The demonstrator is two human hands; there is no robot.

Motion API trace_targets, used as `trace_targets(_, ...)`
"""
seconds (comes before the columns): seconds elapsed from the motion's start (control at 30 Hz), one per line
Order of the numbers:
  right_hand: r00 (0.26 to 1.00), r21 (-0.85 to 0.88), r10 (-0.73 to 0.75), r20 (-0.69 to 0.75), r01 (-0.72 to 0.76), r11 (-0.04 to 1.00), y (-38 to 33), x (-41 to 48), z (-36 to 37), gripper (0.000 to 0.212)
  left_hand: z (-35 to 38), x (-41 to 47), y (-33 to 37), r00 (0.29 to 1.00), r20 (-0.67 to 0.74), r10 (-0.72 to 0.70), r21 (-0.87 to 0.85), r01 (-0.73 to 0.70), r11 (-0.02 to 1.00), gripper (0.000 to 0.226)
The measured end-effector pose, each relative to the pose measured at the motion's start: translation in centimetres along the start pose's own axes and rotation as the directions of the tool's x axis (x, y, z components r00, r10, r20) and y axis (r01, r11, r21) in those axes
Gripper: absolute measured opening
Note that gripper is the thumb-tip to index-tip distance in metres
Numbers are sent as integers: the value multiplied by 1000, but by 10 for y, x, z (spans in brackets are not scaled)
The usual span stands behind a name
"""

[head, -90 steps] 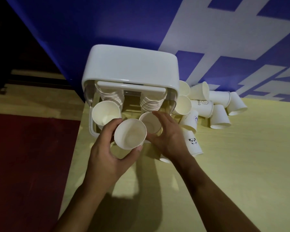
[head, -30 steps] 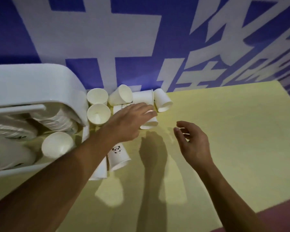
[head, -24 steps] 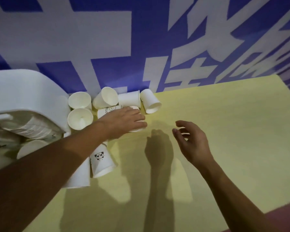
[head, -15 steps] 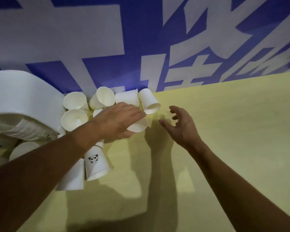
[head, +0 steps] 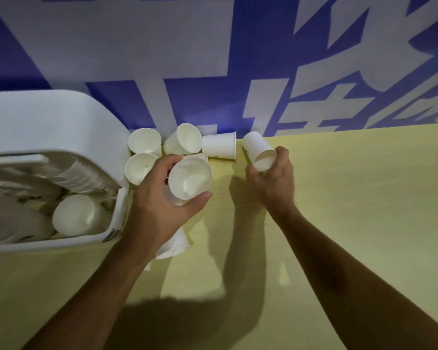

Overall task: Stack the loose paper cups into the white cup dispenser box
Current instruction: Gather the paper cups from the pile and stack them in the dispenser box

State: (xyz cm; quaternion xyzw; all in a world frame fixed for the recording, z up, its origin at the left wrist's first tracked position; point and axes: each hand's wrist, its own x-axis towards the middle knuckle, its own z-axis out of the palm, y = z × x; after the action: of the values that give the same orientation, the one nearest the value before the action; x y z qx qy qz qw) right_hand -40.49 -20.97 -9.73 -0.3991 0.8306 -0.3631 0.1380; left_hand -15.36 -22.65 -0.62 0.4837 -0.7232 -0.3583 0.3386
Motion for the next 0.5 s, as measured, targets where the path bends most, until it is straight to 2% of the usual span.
trace_targets(0.13, 987, 60, -143, -65, 147, 987, -6, -19, -32, 62, -19, -10, -7, 997, -42, 61, 20, -60, 998, 73)
trace_targets(0.2, 978, 50, -204, -46, 206, 977, -19, -35, -50, 71, -34, -20, -14, 996, -57, 74, 16, -73, 997, 73)
trace_targets(0.27, 980, 72, -197, 1, 196, 978, -44, -54, -63, 80, -53, -32, -19, 997, -58, 42, -4, -43, 999, 75)
trace_targets(0.4, 959, 167, -280, 35, 270, 948, -113, -103, -67, 69, -97, -59, -22, 999, -40, -17, -116, 13, 993, 75)
trace_targets(0.5, 926, 205, -367, 92, 343, 917, -163, -138, -47, 69, -137, -73, -34, 998, -52, -39, -132, 32, 991, 71)
